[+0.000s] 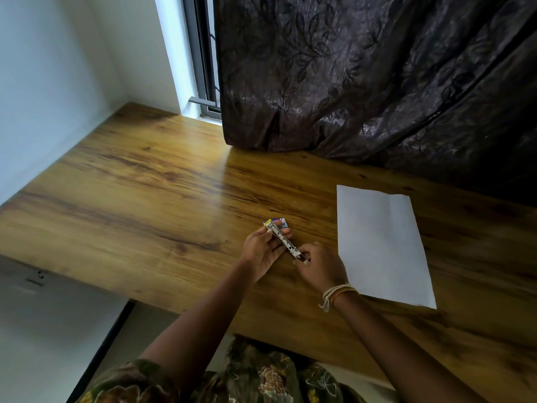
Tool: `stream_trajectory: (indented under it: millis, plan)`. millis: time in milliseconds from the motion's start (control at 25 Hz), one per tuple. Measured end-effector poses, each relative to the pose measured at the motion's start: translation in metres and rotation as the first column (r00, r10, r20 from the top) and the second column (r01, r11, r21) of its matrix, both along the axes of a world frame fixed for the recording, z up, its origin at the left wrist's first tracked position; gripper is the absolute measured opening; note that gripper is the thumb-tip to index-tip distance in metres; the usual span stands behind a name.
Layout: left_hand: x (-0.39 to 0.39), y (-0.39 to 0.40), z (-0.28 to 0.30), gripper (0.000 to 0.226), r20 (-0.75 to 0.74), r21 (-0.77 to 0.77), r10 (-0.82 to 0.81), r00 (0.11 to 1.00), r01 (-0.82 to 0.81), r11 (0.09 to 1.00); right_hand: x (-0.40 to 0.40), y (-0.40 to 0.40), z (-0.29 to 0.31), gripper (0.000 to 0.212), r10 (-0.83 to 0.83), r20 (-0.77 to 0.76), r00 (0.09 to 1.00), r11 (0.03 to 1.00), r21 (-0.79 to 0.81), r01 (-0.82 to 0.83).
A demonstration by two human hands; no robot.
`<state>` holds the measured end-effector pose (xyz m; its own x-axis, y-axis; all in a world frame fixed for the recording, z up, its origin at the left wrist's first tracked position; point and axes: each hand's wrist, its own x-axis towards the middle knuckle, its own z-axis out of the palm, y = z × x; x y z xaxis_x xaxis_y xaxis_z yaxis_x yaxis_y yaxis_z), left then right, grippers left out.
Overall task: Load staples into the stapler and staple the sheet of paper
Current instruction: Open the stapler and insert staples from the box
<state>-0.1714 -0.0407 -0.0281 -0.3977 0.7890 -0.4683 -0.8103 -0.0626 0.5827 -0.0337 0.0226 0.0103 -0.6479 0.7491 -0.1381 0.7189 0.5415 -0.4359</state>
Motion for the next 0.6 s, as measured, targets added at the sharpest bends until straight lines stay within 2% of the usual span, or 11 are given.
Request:
stream_trajectory:
  millis: [240, 400, 600]
  plan:
    - [0.003, 0.002, -0.004, 0.037, -0.076, -0.01, -0.002, 0.997, 0.001, 1.0, 0.0, -0.011, -0.009, 0.024, 0.092, 0.024, 0.995, 0.993, 0.076, -0.094]
    - [0.002, 0.004, -0.007, 0.035, -0.08, -0.034, 0.004, 0.997, -0.007, 0.999, 0.001, -0.012, -0.011, 0.025, 0.094, 0.031, 0.995, 0.991, 0.09, -0.096]
    - [0.005, 0.004, -0.001, 0.023, -0.109, -0.061, 0.016, 0.994, -0.023, 0.998, 0.002, -0.011, -0.01, 0.025, 0.118, 0.026, 0.993, 0.99, 0.075, -0.12]
